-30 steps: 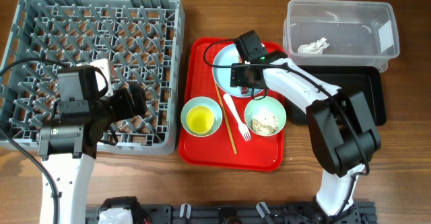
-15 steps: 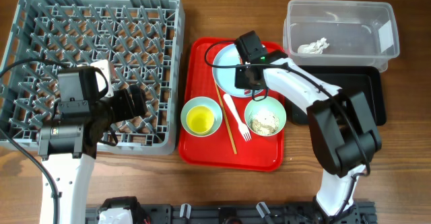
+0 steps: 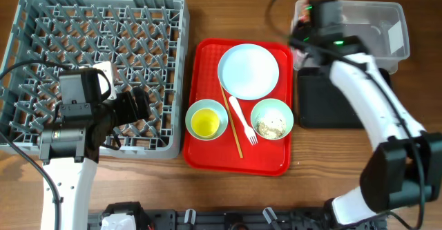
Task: Sort waste into correct bins and load items into the dishwasher rack
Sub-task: 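Drop the red wrapper into the clear bin with the right gripper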
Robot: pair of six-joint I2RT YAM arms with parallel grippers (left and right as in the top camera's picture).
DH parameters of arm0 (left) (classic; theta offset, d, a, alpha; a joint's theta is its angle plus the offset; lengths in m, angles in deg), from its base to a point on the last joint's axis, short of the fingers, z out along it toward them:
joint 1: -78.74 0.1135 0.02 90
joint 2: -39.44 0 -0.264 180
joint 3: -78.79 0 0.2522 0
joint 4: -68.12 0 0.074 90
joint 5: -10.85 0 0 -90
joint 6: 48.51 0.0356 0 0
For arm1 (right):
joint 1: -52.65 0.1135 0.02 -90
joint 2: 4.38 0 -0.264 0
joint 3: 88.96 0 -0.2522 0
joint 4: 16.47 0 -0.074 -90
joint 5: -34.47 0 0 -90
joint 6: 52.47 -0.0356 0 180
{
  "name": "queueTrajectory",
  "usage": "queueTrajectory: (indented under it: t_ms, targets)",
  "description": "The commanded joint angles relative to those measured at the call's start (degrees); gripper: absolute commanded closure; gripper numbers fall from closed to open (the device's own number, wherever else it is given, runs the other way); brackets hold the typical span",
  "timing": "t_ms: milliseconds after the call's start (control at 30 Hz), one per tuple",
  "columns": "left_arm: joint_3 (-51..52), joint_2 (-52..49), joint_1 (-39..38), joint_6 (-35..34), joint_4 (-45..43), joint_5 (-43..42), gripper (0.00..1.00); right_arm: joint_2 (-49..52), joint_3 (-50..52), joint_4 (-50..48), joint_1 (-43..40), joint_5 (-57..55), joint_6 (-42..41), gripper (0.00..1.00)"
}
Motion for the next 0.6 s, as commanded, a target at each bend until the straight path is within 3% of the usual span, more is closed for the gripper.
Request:
queueTrajectory:
  t_ms: [0,67,167,233,267,400,567]
  targets:
    - [-0.68,0.02,0.35,-0.37,-0.02,0.13,0.00,1.07,-0.37,-1.75,-3.76,0.33,-4.26,0.95]
    - [-0.68,0.02,0.35,-0.37,-0.02,0.13,0.00,2.12,-0.37,-3.82,-4.92,2.23,-4.15,0.86]
    - [-0.68,0.02,0.35,-0.37,-0.02,0.13,0.00,3.63,-0.37,-7.08,-5.77,3.50,-3.78,0.53]
    - [-0.68,0.02,0.35,-0.37,-0.02,0.13,0.00,3.85,-0.37,-10.10,-5.95,3.98,-1.53,0.05]
    - [-0.68,0.02,0.35,-0.37,0.00,0.13,0.00,3.74,-0.37,-11.76,-5.95,4.46,1.07,0.00]
    - [-0.68,0.02,0.37,-0.37,0.00,0.13,0.00,1.70,-0.39,-13.92,-5.92,7.26,6.62,0.00]
    - [-0.68,0.02,0.35,-0.35,-0.02,0.13,0.00,-2.58,-0.39,-8.33,-5.84,13.99,10.34,0.00]
